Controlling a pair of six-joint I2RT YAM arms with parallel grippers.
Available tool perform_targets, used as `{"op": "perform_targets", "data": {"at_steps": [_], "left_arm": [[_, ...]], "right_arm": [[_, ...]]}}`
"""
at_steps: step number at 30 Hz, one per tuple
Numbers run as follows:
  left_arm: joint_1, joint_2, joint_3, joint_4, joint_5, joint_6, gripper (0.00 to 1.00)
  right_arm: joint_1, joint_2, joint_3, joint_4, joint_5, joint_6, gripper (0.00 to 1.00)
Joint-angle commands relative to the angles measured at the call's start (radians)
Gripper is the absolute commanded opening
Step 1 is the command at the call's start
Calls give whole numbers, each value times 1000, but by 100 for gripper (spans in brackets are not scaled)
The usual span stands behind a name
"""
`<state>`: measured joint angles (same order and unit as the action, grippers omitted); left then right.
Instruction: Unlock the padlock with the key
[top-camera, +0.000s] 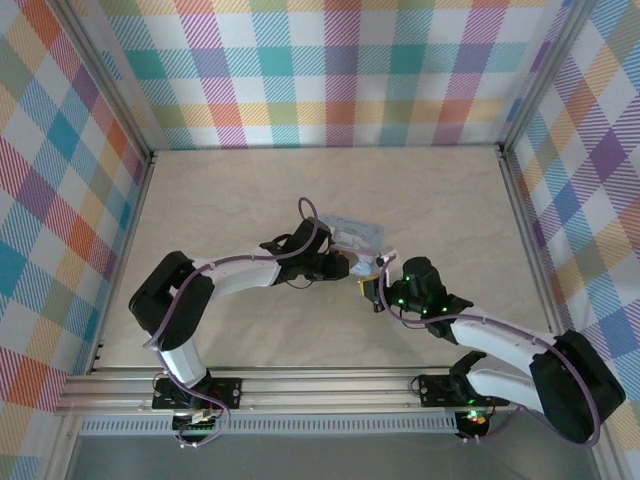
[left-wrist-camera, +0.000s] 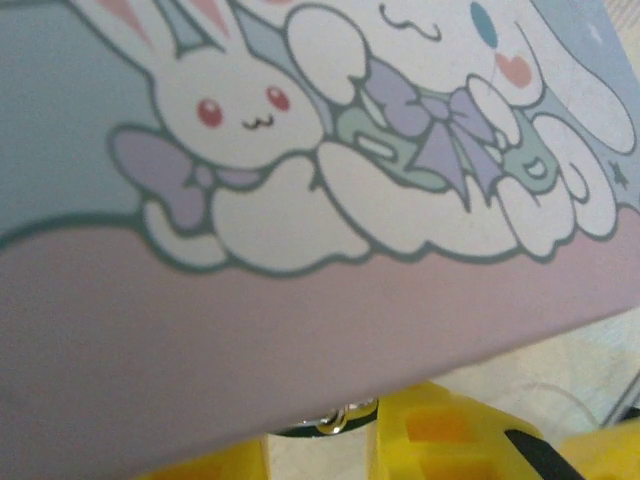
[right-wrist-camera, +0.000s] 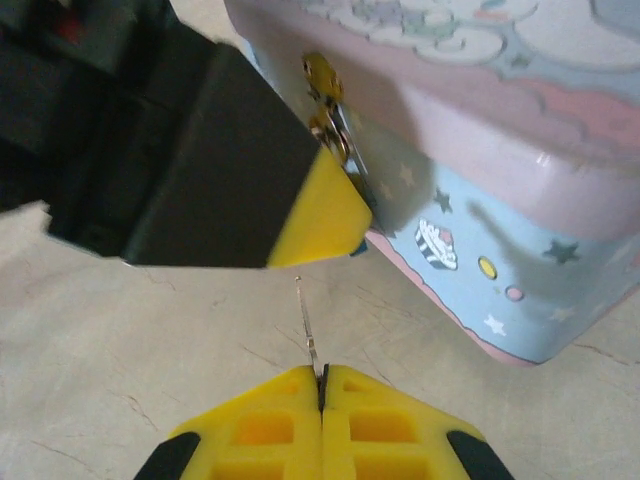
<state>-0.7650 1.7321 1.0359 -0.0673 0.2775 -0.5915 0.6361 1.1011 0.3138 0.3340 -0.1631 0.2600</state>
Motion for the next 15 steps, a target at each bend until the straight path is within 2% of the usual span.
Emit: {"op": "perform_targets", "data": {"at_steps": [1,15], "left_arm": [[-4,-51,59,-48,51,-33,17],[11,-45,101,-95,104,-76,16]], "right_arm": [[25,42,-28,141,53,-36,1],[41,187,-74,380,62,-43,1]]}}
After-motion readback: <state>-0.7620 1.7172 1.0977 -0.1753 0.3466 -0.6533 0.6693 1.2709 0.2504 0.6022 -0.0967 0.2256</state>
